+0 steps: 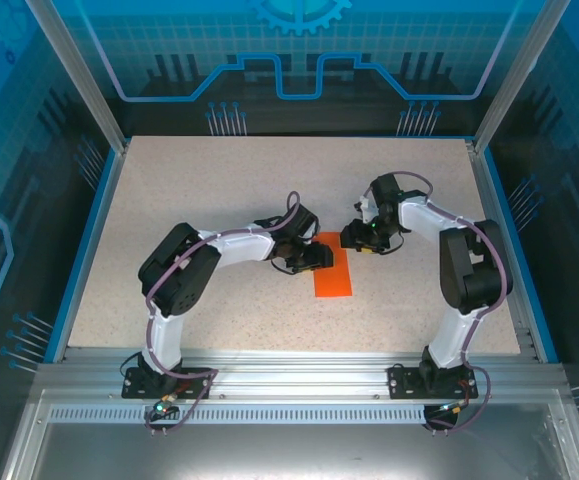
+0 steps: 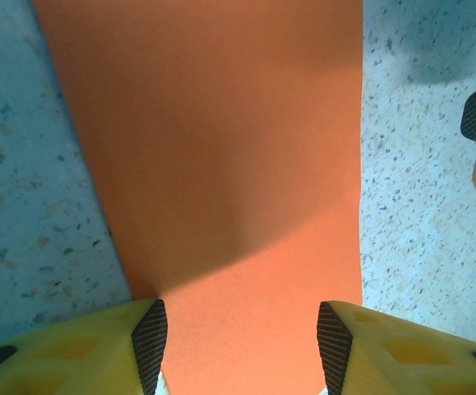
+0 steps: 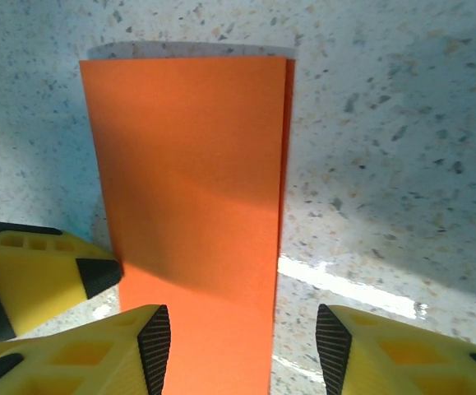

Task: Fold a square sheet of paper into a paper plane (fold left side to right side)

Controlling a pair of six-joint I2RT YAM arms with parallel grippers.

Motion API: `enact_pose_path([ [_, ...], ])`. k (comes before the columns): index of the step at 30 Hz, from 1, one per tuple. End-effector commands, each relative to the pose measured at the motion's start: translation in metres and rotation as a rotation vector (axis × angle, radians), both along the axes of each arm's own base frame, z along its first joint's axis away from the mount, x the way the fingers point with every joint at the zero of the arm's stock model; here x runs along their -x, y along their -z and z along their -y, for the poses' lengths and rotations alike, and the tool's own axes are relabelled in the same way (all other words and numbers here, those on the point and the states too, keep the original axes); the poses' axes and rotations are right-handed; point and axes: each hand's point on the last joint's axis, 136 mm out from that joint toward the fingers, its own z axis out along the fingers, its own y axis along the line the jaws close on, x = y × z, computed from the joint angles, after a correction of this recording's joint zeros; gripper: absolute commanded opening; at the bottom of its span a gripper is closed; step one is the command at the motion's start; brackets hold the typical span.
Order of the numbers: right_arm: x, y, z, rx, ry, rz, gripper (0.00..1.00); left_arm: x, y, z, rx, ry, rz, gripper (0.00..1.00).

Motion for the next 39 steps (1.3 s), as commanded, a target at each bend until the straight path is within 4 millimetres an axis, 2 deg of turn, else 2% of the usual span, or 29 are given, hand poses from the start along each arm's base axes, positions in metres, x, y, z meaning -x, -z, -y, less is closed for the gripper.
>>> enact_pose_path([
  [1, -0.008, 0.001, -0.005, -0.105, 0.032, -0.033, 0.52, 0.013, 0.018, -0.01, -0.096, 0.021, -0.042, 0.56],
  [7, -0.028, 0.003, -0.009, -0.128, 0.018, -0.009, 0.51, 0.017, 0.019, -0.01, -0.096, 0.028, -0.044, 0.56],
  [17, -0.049, 0.011, -0.017, -0.09, -0.02, 0.002, 0.52, 0.017, 0.021, -0.011, -0.097, 0.027, -0.047, 0.56],
  [25, -0.05, 0.022, -0.029, -0.06, -0.051, -0.015, 0.52, 0.017, 0.019, -0.01, -0.095, 0.029, -0.045, 0.56],
  [31, -0.044, 0.027, -0.03, -0.041, -0.056, -0.034, 0.53, 0.017, 0.02, -0.01, -0.097, 0.029, -0.045, 0.56],
  [39, -0.048, 0.02, -0.023, -0.003, -0.04, 0.004, 0.55, 0.017, 0.02, -0.01, -0.094, 0.03, -0.047, 0.56],
])
